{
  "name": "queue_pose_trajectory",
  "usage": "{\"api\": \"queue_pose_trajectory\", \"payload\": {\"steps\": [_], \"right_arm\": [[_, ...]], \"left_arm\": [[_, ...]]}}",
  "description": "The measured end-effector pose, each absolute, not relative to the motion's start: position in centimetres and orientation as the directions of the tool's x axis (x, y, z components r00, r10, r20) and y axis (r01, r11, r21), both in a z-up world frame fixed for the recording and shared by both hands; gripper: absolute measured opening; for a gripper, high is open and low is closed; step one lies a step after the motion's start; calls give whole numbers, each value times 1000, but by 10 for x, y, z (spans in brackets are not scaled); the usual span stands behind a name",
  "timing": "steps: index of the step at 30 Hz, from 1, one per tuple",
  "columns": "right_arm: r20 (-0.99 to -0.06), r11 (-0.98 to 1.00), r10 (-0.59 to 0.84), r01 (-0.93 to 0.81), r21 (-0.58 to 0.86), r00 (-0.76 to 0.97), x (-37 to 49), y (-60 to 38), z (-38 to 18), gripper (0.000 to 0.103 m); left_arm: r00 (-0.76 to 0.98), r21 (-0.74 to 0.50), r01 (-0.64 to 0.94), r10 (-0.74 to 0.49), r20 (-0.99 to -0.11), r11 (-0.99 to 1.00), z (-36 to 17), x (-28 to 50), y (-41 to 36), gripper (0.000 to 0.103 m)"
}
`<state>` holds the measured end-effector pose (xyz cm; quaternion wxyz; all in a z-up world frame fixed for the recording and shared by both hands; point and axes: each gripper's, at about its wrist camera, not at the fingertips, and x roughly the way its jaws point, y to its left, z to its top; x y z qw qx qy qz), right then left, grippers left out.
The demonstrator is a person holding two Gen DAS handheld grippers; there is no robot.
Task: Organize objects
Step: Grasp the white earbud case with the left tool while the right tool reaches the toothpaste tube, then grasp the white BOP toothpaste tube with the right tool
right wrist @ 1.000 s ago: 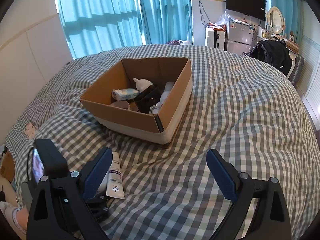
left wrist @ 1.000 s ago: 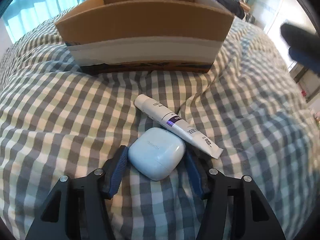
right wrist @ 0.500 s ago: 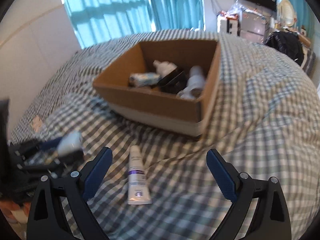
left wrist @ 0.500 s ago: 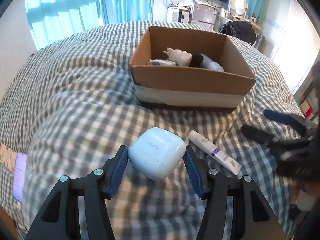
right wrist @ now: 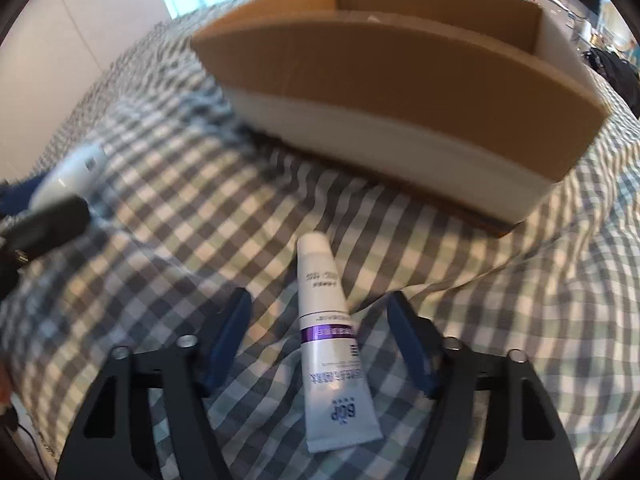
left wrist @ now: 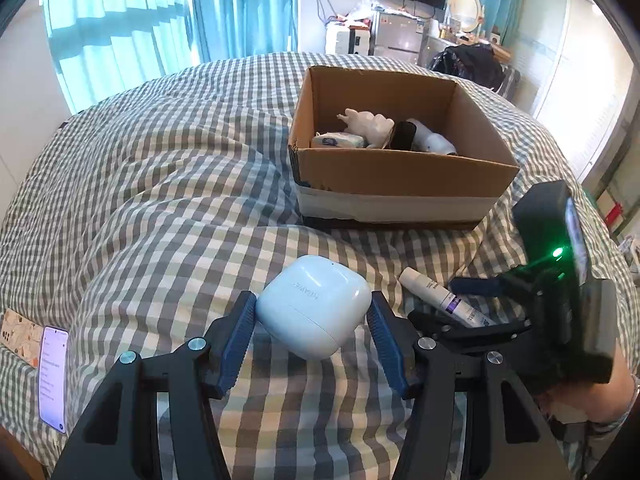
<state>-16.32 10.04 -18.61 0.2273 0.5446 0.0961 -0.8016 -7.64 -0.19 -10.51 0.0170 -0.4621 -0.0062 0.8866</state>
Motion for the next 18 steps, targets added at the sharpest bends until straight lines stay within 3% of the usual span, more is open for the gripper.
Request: {"api": "queue_pose_trajectory", "payload": {"steps": [3,5,18], "right_arm": [[-922,-874,-207,486,24,-327,-156,93,-187,46],[-917,-875,-193,484,1,-348,-152,92,-185,27],[-856,-886,-248,464,11,-454,-113,115,-130,26]], "left_arm": [[-565,-44,-41,59,-823,-998,-110,-78,-1,58],[-562,-51,-48,69,-824,-998,-112,-77,-1,58],[-549,-80,-108,126,-826,-991,-110,-62,12,58]]}}
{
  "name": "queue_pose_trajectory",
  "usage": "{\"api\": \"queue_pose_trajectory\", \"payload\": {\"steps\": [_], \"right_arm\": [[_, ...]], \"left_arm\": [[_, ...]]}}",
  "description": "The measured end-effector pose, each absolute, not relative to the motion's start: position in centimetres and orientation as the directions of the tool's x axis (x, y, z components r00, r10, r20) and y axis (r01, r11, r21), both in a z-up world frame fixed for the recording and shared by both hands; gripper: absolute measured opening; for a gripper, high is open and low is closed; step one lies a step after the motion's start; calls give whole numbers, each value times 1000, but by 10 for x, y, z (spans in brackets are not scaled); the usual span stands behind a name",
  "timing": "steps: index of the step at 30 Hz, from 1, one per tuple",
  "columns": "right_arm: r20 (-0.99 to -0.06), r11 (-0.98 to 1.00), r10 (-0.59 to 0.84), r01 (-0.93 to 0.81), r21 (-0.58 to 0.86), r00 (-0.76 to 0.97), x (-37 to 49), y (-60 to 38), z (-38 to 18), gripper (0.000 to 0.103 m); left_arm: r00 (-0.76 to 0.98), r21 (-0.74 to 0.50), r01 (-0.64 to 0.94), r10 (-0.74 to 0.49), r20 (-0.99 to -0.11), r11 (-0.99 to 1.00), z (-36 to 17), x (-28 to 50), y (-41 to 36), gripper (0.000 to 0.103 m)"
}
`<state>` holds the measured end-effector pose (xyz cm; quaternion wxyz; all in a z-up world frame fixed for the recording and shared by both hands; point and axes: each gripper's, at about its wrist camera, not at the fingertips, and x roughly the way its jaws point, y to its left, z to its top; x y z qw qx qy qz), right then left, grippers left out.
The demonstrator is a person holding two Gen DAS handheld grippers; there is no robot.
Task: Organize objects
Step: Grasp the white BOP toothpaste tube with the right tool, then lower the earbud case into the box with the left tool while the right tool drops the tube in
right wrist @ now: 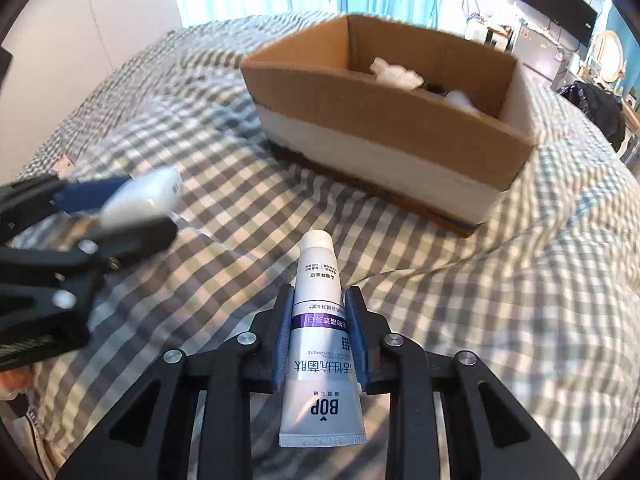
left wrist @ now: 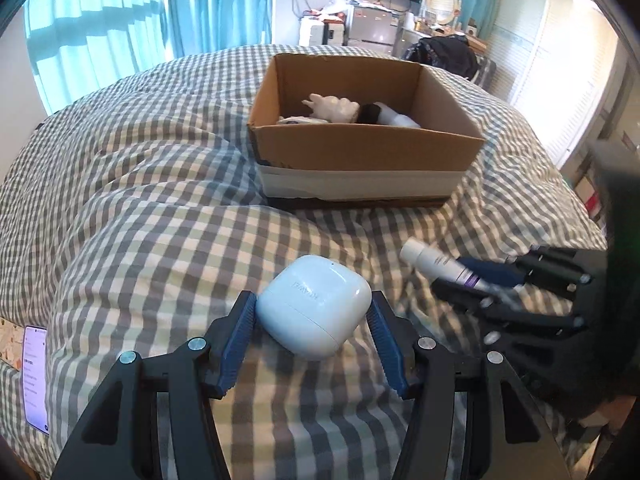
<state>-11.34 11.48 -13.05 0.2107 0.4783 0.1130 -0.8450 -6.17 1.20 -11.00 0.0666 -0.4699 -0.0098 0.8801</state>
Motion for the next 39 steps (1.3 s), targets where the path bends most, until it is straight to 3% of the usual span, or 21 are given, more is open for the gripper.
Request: {"api": "queue_pose_trajectory", "payload": {"steps": [14,25,33,39], "right_arm": [[-723,-905,-272,424,-32,-635,-93,168,-19,26],[-618,-901,-279,423,-96,-735,-144,155,41,26],[-590,-899,-288,425,-105,-754,-216,129,49,26],[-627,-907,-289,417,-63,-724,-276,125,25,26]], "left_arm": [[-612,-86,-188,185,-769,-978,-48,-56,41,58],[-700,-71,-157,162,-696,-985,3,-131,34,58],[-727,-51,-174,163,-667,-983,11,-202,31,58],[-699,-43,-208,179,-692,-977,-13,-252,34,58]]}}
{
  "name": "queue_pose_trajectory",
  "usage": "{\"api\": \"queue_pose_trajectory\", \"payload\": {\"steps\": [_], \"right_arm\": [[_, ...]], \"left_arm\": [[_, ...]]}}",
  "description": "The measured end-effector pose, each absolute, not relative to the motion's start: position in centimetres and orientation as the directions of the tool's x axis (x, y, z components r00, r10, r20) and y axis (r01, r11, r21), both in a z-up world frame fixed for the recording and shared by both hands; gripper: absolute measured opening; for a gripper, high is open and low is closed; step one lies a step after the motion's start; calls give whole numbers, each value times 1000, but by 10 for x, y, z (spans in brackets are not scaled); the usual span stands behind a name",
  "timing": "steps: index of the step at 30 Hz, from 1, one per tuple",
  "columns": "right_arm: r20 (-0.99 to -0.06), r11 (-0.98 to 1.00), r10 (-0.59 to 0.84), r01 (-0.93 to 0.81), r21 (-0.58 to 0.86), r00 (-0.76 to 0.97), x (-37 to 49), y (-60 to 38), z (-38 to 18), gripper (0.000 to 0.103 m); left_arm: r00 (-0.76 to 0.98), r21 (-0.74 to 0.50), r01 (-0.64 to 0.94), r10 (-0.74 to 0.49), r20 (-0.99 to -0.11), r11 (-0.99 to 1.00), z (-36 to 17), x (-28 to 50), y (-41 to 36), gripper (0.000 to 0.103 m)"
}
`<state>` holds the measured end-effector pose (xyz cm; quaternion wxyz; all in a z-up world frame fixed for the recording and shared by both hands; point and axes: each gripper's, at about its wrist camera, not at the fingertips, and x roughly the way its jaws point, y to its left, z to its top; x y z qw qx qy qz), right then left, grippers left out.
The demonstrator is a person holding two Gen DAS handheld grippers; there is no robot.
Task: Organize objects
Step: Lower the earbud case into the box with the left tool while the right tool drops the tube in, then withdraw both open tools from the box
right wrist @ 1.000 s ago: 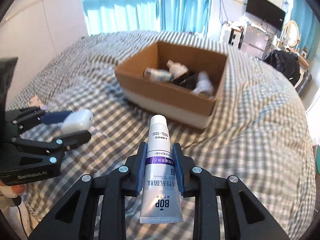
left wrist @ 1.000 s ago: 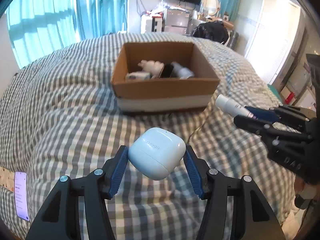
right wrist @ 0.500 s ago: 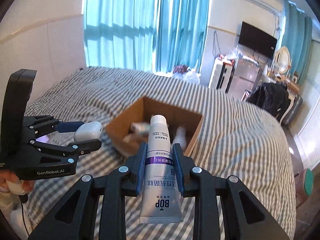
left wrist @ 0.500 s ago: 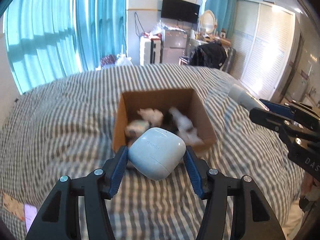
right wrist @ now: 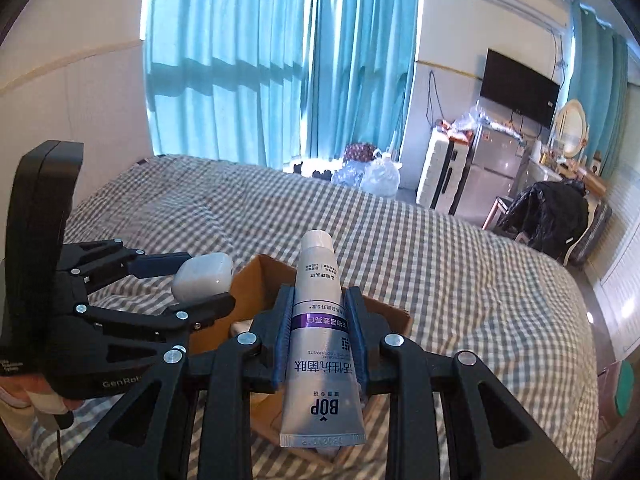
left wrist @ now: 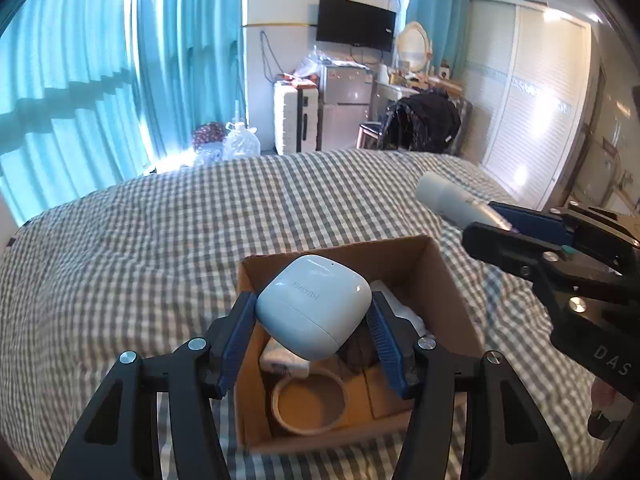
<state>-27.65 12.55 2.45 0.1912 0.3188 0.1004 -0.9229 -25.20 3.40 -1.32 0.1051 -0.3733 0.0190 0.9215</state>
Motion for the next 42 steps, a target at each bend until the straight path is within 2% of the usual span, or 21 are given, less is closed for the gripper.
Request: {"api": "queue_pose_trajectory", "payload": {"steps": [9,14,19,23,24,26,29,33,35,42], "right_arm": [[-714,-918,-268,396,-16,-647,-327,135,-46,26],[-759,-916,-260,400,0,-597,-334,137,-75,26],[-776,-914,-278,405,32,-566,-333,136,-84,26],[-782,-932,-233,363,9,-578,-332,141,-79,27],[-779,-935,-236,355,19,-581,-331,143,-75,29],[-771,-942,-246,332,47,-587,-327,151,-67,45],[-759,-951,-231,305,46,-609,-317,156,-45,47],[-720,-956,-209,293,7,-662,-288,161,-3,52],[-690,-958,-204,285,-5,-695,-271,164,23,63],[-577,-964,-200,265,-30,-792,-200,173,116,82]], "left_arm": [[-604,-22,-284,196,-772,-959,-82,-295,53,58],[-566,-38,-301,211,-797,-953,-103,-298,64,58],[-555,9,-303,169,-815,-953,-113,-295,74,60],[-584,36,-302,155,-797,-953,-109,-285,80,84],[-596,47,-291,143,-790,-955,-106,-284,81,85],[-605,46,-285,143,-783,-957,-97,-281,82,85],[-614,22,-271,155,-774,-962,-79,-271,79,91],[-656,20,-249,153,-739,-968,-42,-254,78,92],[-685,26,-244,153,-712,-969,-20,-235,76,95],[-788,46,-199,132,-601,-979,66,-188,68,101]]}}
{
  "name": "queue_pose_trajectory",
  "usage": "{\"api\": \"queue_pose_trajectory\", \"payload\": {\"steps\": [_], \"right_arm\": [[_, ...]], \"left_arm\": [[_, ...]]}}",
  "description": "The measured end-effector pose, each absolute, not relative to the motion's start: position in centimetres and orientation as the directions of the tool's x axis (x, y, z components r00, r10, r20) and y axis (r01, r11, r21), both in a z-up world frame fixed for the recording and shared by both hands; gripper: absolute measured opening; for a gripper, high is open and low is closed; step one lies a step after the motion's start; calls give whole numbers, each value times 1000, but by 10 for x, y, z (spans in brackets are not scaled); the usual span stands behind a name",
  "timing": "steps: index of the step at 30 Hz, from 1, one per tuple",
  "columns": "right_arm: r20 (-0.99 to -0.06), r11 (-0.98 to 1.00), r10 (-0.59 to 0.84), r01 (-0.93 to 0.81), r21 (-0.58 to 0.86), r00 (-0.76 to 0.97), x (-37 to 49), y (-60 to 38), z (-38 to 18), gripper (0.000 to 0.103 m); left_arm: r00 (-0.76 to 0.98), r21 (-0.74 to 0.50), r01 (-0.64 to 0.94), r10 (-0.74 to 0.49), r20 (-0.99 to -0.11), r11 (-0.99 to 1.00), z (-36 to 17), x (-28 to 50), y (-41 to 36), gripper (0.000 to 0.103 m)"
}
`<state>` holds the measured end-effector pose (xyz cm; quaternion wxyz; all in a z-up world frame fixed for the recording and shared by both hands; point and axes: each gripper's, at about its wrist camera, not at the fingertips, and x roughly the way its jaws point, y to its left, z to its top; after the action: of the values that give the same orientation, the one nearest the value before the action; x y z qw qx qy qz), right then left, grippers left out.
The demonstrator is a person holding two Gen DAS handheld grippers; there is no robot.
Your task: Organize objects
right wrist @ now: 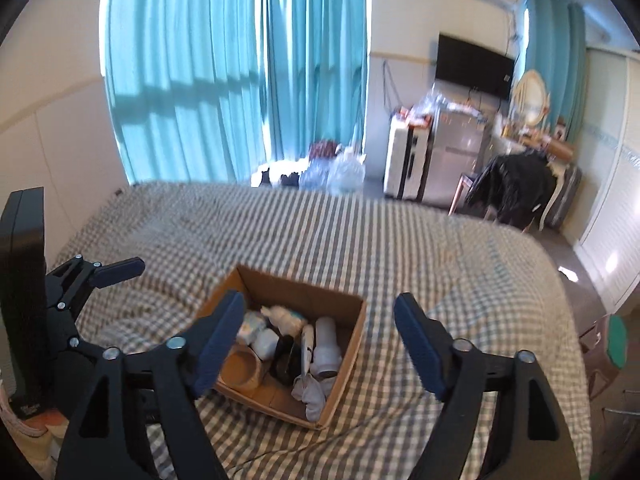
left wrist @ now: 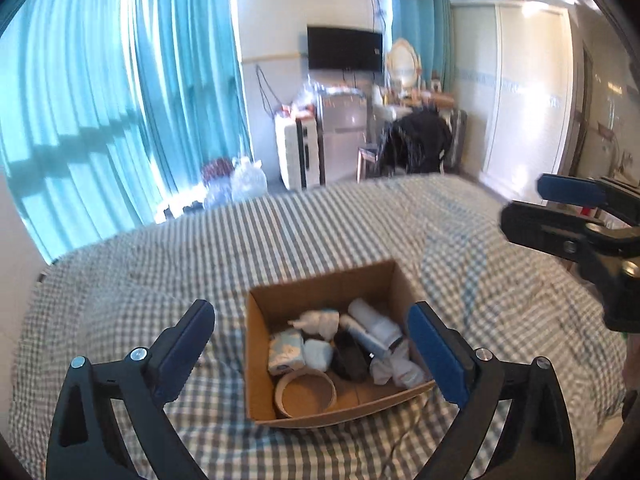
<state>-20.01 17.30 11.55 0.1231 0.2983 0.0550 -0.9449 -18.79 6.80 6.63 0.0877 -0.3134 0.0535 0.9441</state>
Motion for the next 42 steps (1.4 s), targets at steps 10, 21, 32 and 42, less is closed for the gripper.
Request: {"api": "queue_pose_trajectory", "payload": {"steps": [10,21,32,42], "right_arm": [[-379,-980,-170,196,-30,-910,-106,190,171,101],[-373,-988,-115,143,-51,-921,-91,194,92,101],[-377,-992,-120,122,19,-918,-100,201,-13,101],[-404,-993,-100,117,-16,-909,-98,194,-29,101]], "left_arm": [[-884,1,-105,93,-458,-994,127,-122,45,103],[-949,17,-48,40,-314,-999,96,-70,34,103],[-945,-7,30,-26,-325,-1000,1,-66,26,103],[-933,45,16,-31,-359,-999,-20,-54,42,103]]}}
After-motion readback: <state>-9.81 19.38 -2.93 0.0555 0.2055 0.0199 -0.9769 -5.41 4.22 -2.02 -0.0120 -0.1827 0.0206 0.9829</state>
